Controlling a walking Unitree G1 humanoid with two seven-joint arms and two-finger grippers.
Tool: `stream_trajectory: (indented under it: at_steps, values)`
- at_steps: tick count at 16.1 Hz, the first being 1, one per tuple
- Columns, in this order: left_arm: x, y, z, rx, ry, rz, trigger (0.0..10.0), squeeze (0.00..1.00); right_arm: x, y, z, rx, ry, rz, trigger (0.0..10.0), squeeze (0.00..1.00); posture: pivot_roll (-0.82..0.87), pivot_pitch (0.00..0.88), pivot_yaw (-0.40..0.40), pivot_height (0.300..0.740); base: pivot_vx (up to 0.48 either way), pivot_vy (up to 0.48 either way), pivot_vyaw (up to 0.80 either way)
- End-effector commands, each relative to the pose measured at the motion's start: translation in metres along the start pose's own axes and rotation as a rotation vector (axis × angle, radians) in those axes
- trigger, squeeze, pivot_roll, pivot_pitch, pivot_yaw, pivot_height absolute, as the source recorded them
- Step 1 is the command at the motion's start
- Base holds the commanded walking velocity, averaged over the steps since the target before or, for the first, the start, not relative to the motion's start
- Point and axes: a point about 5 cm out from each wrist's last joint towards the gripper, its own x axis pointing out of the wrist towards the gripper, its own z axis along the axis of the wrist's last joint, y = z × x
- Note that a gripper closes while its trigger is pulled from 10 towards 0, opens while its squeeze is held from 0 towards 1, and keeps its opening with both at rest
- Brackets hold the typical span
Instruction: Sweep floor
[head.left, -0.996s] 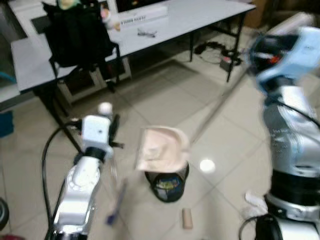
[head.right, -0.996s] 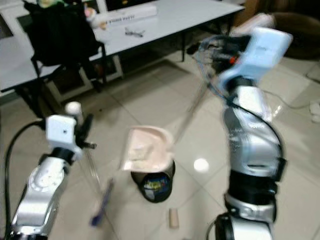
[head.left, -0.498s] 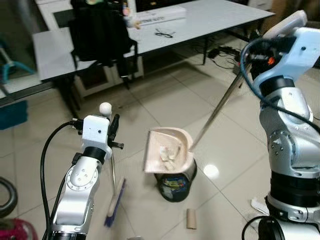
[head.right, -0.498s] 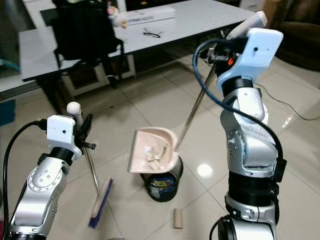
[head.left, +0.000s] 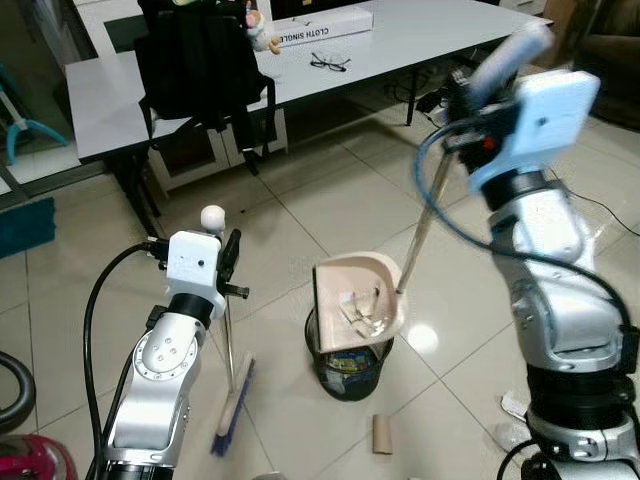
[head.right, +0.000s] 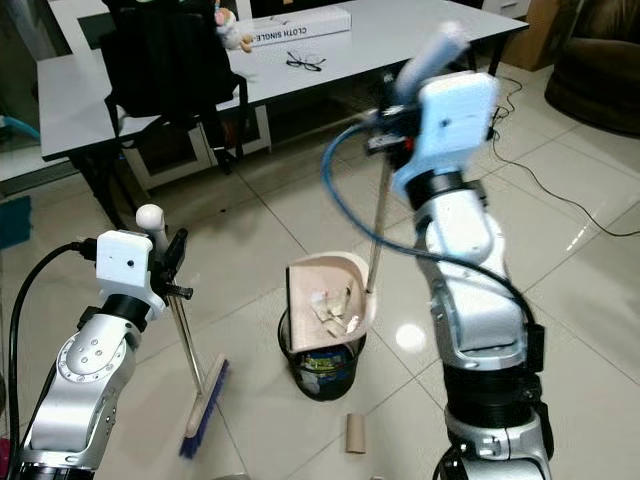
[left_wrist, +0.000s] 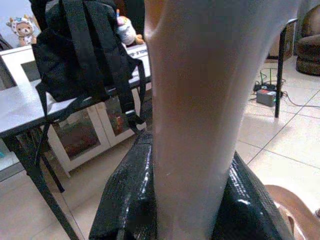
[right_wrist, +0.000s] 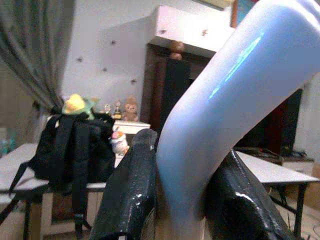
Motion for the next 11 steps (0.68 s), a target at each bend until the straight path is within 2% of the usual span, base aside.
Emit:
stream_trajectory:
  at_steps: [1, 4, 5, 8, 11]
  values:
    - [0.003, 0.002, 0.006, 0.021, -0.023, -0.008, 10.0, 0.00, 0.000, 0.010, 0.015, -0.042, -0.097, 0.057, 10.0, 0.00, -0.01, 0.042, 0.089, 0.740, 0.000, 0.000, 0.00]
    - [0.003, 0.002, 0.006, 0.023, -0.024, -0.011, 10.0, 0.00, -0.005, 0.029, 0.014, -0.098, -0.125, 0.160, 10.0, 0.00, -0.01, 0.044, 0.088, 0.740, 0.000, 0.000, 0.00]
    - [0.003, 0.002, 0.006, 0.024, -0.024, -0.012, 10.0, 0.00, -0.009, 0.042, 0.014, -0.114, -0.146, 0.219, 10.0, 0.00, -0.01, 0.046, 0.089, 0.740, 0.000, 0.000, 0.00]
    - [0.003, 0.001, 0.006, 0.028, -0.023, -0.019, 10.0, 0.00, -0.017, 0.065, 0.014, -0.183, -0.180, 0.369, 10.0, 0.00, 0.00, 0.048, 0.090, 0.740, 0.000, 0.000, 0.00]
    - [0.004, 0.000, 0.006, 0.031, -0.022, -0.025, 10.0, 0.00, -0.024, 0.077, 0.011, -0.226, -0.197, 0.452, 10.0, 0.00, 0.00, 0.049, 0.090, 0.740, 0.000, 0.000, 0.00]
